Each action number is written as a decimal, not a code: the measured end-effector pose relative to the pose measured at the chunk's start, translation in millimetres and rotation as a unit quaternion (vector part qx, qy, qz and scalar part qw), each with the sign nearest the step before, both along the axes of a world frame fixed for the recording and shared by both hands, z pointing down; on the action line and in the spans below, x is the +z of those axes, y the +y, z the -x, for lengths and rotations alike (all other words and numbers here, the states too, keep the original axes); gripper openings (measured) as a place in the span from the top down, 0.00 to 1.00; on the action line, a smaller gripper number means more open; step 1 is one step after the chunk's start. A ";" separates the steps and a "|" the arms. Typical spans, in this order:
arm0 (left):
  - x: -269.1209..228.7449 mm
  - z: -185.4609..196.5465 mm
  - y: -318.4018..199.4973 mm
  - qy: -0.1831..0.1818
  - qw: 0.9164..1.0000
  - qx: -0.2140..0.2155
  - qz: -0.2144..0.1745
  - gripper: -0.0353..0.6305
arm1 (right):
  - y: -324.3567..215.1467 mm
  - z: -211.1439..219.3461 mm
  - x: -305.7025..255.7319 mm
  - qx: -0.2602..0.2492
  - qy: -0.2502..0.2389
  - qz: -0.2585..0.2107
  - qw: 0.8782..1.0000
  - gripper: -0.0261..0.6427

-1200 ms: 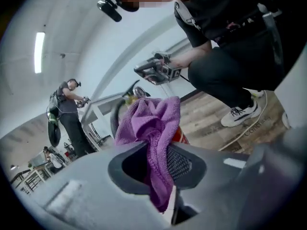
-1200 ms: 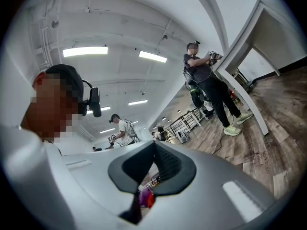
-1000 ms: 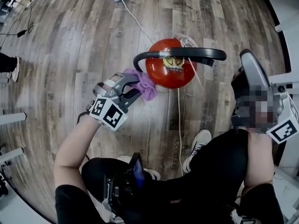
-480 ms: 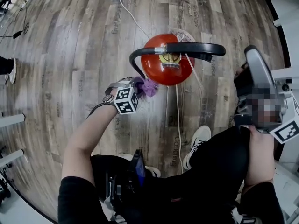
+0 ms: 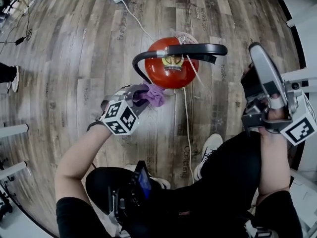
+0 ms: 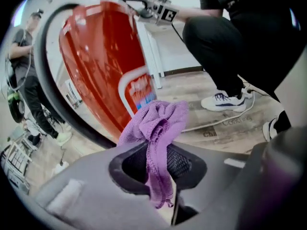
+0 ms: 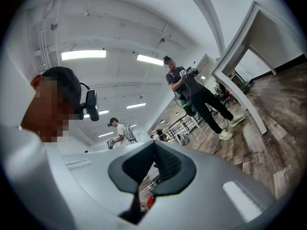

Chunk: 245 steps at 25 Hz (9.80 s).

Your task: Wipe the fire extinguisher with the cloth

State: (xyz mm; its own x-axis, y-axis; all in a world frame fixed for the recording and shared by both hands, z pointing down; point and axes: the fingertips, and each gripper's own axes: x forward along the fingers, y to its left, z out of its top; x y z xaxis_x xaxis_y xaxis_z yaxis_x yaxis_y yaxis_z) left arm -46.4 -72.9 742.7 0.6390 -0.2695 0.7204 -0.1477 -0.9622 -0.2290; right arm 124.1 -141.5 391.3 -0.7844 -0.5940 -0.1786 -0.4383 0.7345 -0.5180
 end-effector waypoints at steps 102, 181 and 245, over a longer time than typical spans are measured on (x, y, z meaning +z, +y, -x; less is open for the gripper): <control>-312.0 -37.8 15.4 0.596 0.708 -0.109 0.364 0.80 | 62.5 65.1 11.3 -0.265 -0.035 0.076 0.961 0.87; -226.2 9.9 10.7 0.557 0.712 -0.194 0.381 0.95 | -6.5 30.5 242.1 -0.256 -0.223 0.235 0.911 0.88; -245.2 -38.6 25.4 0.491 0.820 -0.079 0.285 0.95 | -3.4 59.4 68.9 -0.501 0.684 0.020 0.530 0.88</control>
